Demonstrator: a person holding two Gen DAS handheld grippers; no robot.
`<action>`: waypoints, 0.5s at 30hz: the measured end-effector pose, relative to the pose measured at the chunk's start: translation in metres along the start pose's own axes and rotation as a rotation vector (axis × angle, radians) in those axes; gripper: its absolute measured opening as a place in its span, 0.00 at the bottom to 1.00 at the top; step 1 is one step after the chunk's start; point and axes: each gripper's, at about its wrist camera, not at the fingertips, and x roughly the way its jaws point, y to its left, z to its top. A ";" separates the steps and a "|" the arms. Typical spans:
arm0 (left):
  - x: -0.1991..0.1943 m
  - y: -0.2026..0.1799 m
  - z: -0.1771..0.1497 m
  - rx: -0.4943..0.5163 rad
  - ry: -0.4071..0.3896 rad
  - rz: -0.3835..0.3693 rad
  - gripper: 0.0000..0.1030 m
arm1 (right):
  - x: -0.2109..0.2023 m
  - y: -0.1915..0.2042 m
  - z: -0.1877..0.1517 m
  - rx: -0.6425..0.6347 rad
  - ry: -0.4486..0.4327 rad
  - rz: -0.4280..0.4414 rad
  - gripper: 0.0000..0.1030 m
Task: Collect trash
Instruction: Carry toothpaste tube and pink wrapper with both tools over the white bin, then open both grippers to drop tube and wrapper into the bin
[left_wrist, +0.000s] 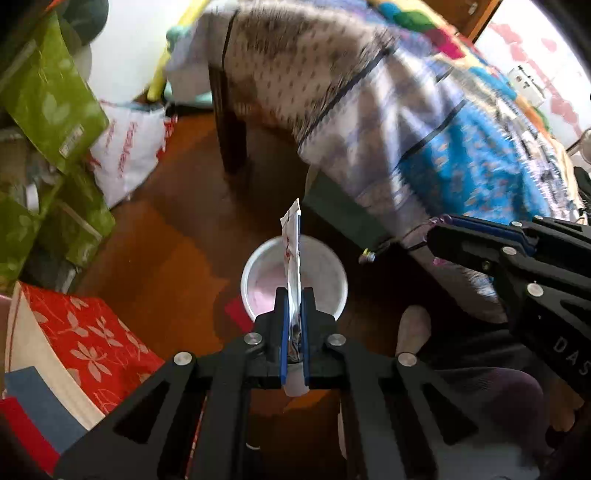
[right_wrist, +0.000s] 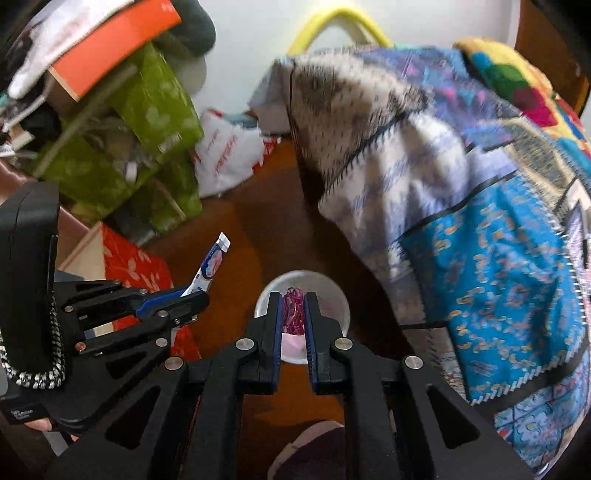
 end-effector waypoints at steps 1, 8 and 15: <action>0.011 0.002 0.000 -0.007 0.024 0.002 0.04 | 0.014 -0.003 0.001 -0.002 0.028 0.007 0.10; 0.055 0.013 0.002 -0.051 0.119 -0.001 0.04 | 0.080 -0.018 0.006 0.002 0.162 0.025 0.10; 0.092 0.023 0.007 -0.111 0.186 -0.019 0.04 | 0.115 -0.028 0.009 0.053 0.234 0.073 0.10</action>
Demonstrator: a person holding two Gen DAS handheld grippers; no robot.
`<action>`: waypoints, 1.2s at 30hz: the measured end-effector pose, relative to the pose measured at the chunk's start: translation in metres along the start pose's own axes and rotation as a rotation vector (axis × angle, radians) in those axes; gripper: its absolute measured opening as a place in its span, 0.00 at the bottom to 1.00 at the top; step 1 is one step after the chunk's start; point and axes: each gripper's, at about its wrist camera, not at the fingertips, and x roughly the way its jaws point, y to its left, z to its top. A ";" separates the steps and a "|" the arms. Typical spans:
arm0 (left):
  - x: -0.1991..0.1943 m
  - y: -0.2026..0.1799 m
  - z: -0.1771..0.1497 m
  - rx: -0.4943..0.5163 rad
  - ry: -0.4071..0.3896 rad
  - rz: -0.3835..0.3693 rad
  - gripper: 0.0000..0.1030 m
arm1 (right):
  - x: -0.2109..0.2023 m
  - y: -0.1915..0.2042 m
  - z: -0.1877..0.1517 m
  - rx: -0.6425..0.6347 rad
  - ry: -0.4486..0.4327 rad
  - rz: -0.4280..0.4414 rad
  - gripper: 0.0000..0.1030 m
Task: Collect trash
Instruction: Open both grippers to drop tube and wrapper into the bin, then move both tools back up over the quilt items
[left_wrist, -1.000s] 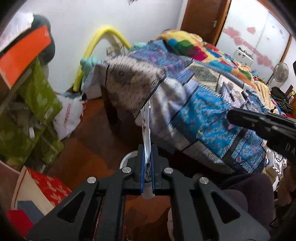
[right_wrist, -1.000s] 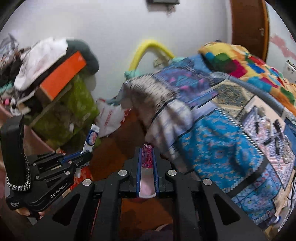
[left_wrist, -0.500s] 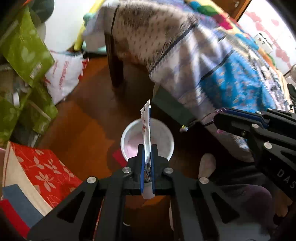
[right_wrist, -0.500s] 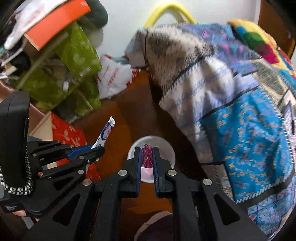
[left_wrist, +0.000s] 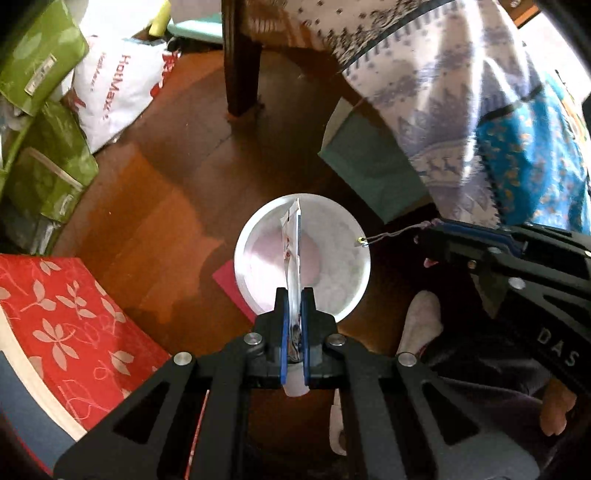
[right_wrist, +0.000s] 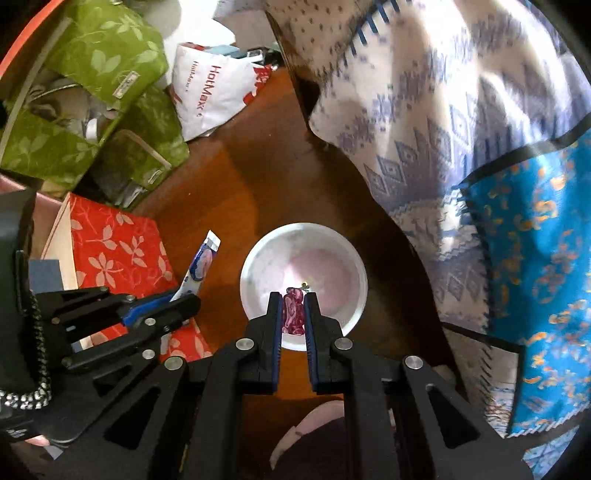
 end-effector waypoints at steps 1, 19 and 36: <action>0.002 0.000 0.001 -0.006 0.004 -0.006 0.04 | -0.002 0.000 -0.001 0.001 0.001 0.001 0.10; -0.026 -0.010 0.000 0.001 -0.055 0.015 0.21 | -0.026 -0.007 -0.009 -0.002 -0.038 0.013 0.43; -0.168 -0.040 -0.046 0.078 -0.364 0.033 0.21 | -0.151 0.012 -0.064 -0.055 -0.356 -0.086 0.43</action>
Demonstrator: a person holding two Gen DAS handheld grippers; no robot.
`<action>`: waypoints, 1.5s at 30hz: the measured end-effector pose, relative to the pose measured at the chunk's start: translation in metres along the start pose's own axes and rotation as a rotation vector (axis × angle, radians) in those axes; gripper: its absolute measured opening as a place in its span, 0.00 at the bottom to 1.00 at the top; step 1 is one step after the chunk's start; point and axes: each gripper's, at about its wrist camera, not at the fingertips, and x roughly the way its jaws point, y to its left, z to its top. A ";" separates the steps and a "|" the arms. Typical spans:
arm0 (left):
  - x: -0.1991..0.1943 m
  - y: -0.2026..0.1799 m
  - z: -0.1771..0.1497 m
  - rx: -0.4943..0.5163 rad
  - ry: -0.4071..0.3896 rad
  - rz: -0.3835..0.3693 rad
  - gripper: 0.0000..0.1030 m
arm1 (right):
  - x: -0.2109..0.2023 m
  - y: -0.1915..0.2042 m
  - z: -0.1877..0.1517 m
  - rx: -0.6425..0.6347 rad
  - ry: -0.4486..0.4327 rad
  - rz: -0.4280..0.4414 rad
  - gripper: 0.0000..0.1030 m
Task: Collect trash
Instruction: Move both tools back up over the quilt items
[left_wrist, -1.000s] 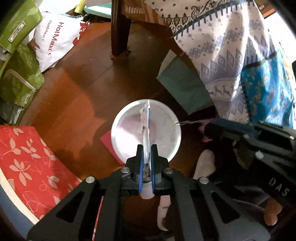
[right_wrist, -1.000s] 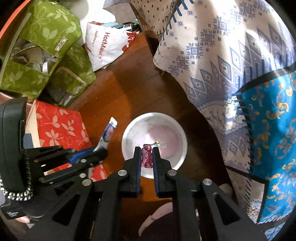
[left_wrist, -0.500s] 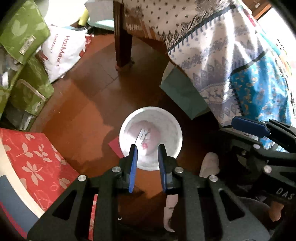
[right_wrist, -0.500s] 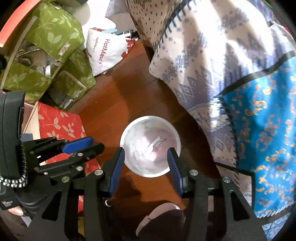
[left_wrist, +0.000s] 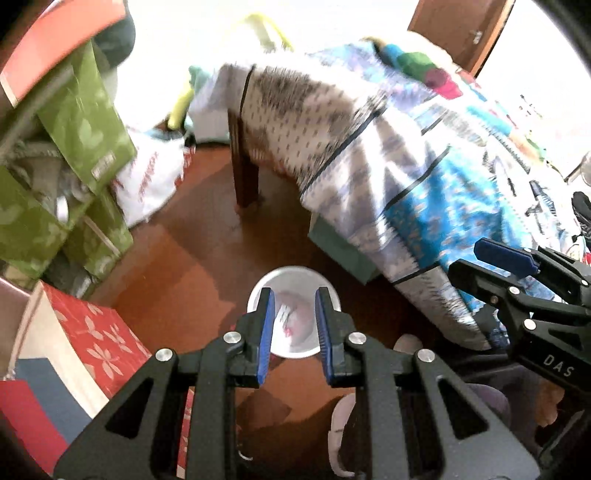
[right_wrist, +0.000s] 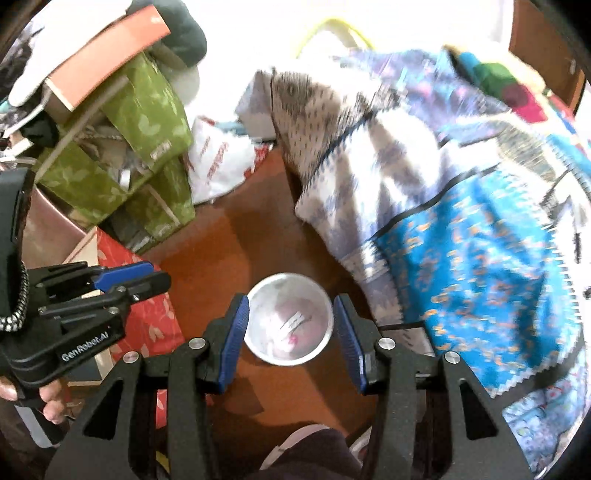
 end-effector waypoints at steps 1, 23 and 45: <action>-0.013 -0.005 0.000 0.009 -0.027 -0.004 0.21 | -0.010 -0.001 -0.001 0.004 -0.024 -0.005 0.43; -0.147 -0.159 0.018 0.244 -0.334 -0.162 0.21 | -0.207 -0.067 -0.048 0.171 -0.433 -0.140 0.43; -0.042 -0.329 0.061 0.452 -0.189 -0.299 0.57 | -0.239 -0.238 -0.116 0.489 -0.425 -0.436 0.64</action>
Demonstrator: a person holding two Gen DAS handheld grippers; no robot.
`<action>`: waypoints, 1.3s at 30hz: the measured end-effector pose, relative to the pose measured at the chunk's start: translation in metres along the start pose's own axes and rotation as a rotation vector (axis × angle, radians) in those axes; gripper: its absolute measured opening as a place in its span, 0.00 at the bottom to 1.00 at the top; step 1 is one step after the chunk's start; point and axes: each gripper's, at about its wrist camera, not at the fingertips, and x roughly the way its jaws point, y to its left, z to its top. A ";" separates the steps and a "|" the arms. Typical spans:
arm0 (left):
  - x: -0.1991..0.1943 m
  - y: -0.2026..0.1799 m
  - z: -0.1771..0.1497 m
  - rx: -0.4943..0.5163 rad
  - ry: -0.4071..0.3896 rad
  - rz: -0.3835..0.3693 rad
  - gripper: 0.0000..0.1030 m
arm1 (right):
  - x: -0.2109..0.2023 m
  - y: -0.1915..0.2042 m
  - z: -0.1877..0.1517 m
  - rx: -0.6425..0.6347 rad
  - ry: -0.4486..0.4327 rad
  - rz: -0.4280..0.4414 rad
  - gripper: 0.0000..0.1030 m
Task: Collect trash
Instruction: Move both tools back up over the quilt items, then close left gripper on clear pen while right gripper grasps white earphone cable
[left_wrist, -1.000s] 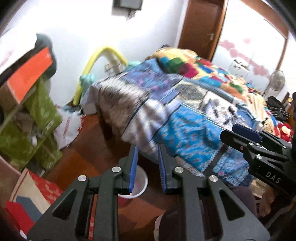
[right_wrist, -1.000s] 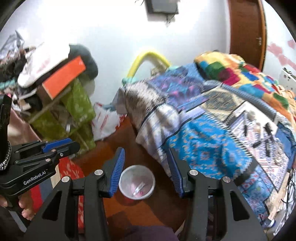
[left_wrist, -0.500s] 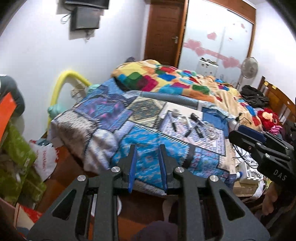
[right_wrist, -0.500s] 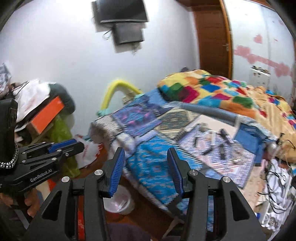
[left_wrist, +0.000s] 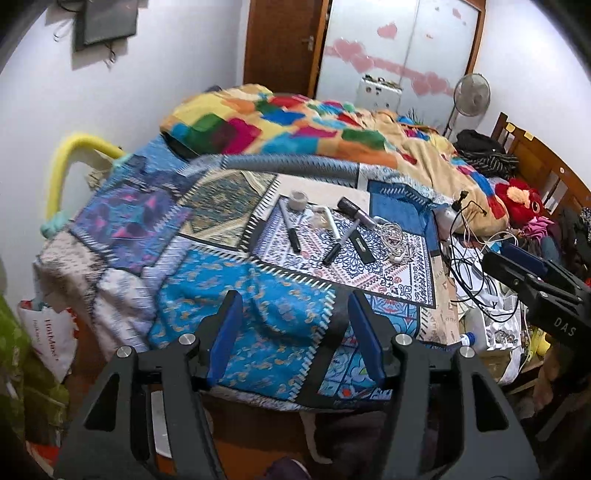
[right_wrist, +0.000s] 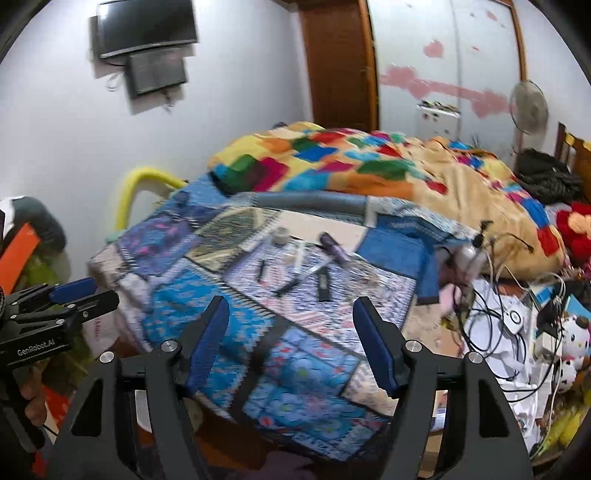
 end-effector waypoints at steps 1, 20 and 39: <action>0.011 -0.002 0.003 0.004 0.009 -0.003 0.57 | 0.005 -0.007 0.000 0.012 0.005 -0.011 0.64; 0.191 -0.021 0.025 0.080 0.139 -0.105 0.57 | 0.158 -0.074 0.005 0.057 0.167 -0.081 0.64; 0.253 -0.053 0.031 0.227 0.138 -0.157 0.22 | 0.214 -0.083 -0.005 0.044 0.215 -0.112 0.64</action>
